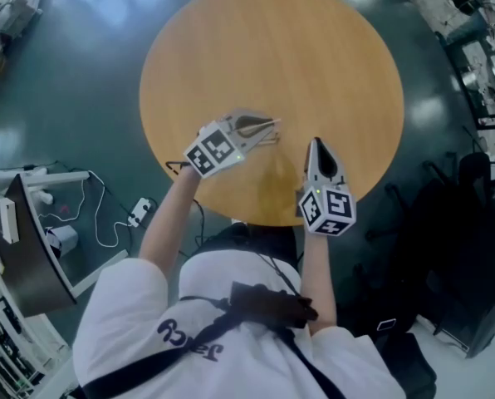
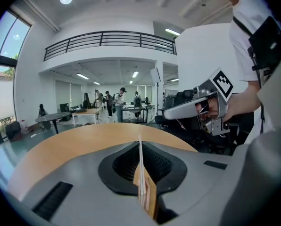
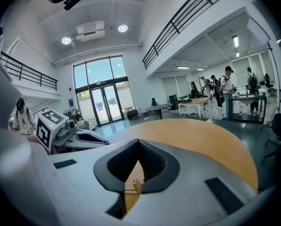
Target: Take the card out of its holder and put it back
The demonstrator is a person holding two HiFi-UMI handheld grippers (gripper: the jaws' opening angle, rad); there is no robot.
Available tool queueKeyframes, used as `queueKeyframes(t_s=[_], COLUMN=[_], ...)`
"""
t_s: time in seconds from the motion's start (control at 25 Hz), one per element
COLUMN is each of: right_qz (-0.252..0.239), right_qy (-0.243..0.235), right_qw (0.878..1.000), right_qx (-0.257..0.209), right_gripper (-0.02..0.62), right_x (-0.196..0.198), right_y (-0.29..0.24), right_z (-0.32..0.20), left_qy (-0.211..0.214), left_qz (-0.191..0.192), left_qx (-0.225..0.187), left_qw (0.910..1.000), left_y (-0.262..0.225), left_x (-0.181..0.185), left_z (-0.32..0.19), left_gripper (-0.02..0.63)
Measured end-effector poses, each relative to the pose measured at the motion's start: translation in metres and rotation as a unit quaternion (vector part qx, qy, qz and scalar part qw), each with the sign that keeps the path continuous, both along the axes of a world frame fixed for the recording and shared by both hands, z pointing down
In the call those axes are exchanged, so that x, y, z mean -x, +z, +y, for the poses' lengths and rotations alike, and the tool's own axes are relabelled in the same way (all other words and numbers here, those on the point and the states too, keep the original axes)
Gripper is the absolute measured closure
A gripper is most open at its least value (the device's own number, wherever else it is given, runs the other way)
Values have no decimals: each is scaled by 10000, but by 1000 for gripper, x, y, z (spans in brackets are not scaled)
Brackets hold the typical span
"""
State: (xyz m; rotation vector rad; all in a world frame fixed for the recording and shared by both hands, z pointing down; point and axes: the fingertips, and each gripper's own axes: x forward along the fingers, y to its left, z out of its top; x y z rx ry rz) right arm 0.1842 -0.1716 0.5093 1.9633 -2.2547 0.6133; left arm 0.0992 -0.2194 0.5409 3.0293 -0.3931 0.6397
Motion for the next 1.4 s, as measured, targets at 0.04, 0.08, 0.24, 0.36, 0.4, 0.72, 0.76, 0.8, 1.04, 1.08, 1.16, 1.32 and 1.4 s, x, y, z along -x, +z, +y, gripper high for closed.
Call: queueKeyframes(t_s=[0.04, 0.08, 0.24, 0.36, 0.4, 0.72, 0.76, 0.8, 1.04, 1.08, 1.16, 1.32, 1.4], right_qz=[-17, -22, -51, -93, -109, -249, -262, -273, -308, -314, -329, -354, -362], right_qy=[16, 27, 48, 54, 54, 33, 33, 31, -4, -13, -30, -37, -37], right_qw=[10000, 10000, 9999, 9999, 9998, 9994, 9993, 9993, 9992, 9991, 9990, 9989, 9988], right_qx=[16, 33, 82, 109, 124, 245, 249, 250, 270, 274, 286, 308, 312], right_gripper=[589, 589, 589, 589, 589, 589, 589, 589, 589, 589, 589, 590, 589], right_x=[-1, -2, -6, -8, -7, -4, -4, -4, 2, 2, 5, 8, 8], right_y=[1, 2, 6, 9, 10, 18, 18, 18, 19, 19, 20, 21, 22], right_z=[0, 1, 2, 2, 1, -1, -2, -2, -6, -7, -8, -9, -9], left_qy=[39, 71, 140, 177, 196, 354, 388, 419, 529, 542, 554, 547, 557], left_qz=[-22, -41, -68, -47, -21, 93, 85, 82, 108, 112, 126, 179, 204], left_qx=[15, 34, 121, 194, 219, 278, 270, 268, 304, 309, 325, 352, 352], left_qw=[10000, 10000, 9998, 9996, 9996, 9989, 9988, 9987, 9981, 9980, 9979, 9977, 9976], left_y=[2, 4, 12, 16, 17, 15, 15, 15, 15, 15, 14, 14, 14], left_x=[0, -1, -3, -5, -5, -7, -8, -9, -9, -9, -8, -8, -9], left_z=[1, 2, 3, 4, 4, 3, 4, 5, 7, 7, 7, 7, 8], left_gripper=[578, 578, 578, 578, 578, 578, 578, 578, 578, 578, 578, 578, 578])
